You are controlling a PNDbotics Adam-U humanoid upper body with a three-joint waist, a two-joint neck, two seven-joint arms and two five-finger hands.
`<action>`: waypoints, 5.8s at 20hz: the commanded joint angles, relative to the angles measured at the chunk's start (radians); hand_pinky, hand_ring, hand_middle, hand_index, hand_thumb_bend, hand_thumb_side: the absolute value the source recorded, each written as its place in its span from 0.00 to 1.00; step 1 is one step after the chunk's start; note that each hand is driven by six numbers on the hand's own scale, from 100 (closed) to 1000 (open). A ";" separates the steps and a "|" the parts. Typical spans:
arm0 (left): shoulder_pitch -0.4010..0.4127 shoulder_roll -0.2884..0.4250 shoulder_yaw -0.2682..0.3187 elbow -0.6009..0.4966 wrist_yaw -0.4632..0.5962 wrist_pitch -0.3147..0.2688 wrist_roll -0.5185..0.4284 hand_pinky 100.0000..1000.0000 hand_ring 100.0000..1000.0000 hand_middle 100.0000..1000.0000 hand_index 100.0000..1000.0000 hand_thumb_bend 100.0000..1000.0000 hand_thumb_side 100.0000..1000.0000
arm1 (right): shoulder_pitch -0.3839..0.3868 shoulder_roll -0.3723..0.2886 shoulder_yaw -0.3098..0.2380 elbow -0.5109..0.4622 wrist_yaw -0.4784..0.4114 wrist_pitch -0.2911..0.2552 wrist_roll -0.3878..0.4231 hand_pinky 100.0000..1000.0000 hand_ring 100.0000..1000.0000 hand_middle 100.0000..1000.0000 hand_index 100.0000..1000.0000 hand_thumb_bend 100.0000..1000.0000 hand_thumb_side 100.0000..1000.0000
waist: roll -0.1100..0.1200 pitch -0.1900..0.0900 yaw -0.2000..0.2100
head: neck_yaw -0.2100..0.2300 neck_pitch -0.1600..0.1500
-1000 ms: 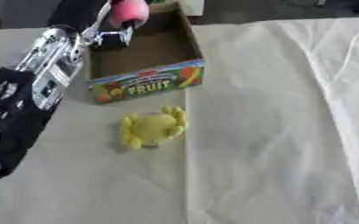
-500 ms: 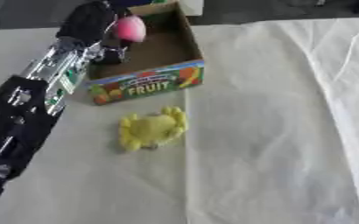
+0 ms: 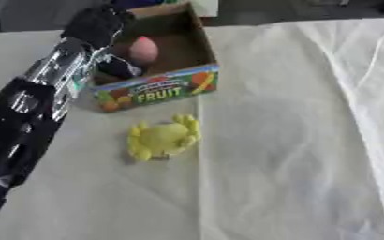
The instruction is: Pick up objects on the table and place them in the box.
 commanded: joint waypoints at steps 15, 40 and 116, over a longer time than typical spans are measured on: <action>0.040 0.123 0.021 -0.465 0.330 0.111 0.032 0.52 0.76 0.72 0.84 0.50 0.69 | 0.035 -0.025 -0.022 -0.019 0.001 0.013 -0.021 0.60 0.62 0.48 0.68 0.00 0.60 | -0.013 -0.041 0.054 | -0.029 0.039; 0.239 0.259 -0.181 -0.896 0.727 0.179 -0.348 0.49 0.73 0.72 0.88 0.64 0.93 | 0.045 -0.028 -0.028 -0.019 0.007 0.009 -0.028 0.60 0.63 0.49 0.68 0.00 0.59 | -0.026 -0.078 0.099 | -0.053 0.057; 0.282 0.012 -0.320 -0.392 0.435 0.010 -0.167 0.32 0.57 0.51 0.60 0.00 0.26 | 0.057 0.006 -0.027 -0.019 -0.011 0.046 -0.058 0.60 0.62 0.48 0.68 0.00 0.61 | -0.036 -0.042 0.071 | -0.027 0.031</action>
